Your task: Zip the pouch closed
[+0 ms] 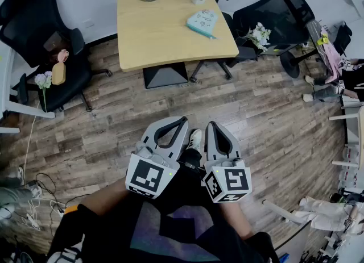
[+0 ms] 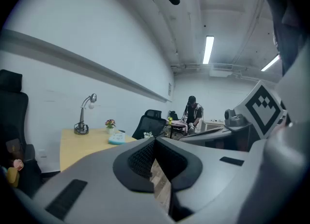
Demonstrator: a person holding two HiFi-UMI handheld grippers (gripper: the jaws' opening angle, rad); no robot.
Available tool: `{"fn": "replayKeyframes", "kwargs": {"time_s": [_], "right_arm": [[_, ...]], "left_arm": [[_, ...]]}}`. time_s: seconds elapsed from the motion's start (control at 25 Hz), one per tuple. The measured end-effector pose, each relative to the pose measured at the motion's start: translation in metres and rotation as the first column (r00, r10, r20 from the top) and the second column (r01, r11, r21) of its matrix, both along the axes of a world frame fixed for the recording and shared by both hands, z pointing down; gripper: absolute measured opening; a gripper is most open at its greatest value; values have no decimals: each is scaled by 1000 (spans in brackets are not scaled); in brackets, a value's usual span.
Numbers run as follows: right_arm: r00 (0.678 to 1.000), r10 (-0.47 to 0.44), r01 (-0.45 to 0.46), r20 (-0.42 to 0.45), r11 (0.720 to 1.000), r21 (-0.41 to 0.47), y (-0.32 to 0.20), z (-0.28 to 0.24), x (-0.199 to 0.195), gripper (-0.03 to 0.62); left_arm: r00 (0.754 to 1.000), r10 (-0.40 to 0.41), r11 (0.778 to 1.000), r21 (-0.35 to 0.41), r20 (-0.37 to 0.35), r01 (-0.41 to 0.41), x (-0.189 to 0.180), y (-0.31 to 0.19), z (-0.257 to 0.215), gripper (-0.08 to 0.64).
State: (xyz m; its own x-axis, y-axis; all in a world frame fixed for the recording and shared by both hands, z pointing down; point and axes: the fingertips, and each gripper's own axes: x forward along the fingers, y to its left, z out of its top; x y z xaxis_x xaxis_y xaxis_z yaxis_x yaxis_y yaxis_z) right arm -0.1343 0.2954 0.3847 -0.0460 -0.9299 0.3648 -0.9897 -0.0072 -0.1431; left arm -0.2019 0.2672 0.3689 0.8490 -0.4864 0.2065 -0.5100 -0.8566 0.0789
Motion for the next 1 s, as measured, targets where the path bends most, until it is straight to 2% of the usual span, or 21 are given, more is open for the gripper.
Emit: {"fn": "replayKeyframes", "kwargs": {"time_s": [0.28,0.68,1.0], "right_arm": [[1000,11,-11,7,1000,-10,-15,9,22,14],[998,37,-34,59,998,-48,-35,23,62,14],[999,-19,19,34,1000,-8,-74,5,101,14]], "left_arm": [[1000,-19,997,-77,16,20,15,-13,16,9],[999,-34,991,-127,28,37,46,-31,29,9],[996,-84,994,-75,15,85,86,-68,5,9]]}}
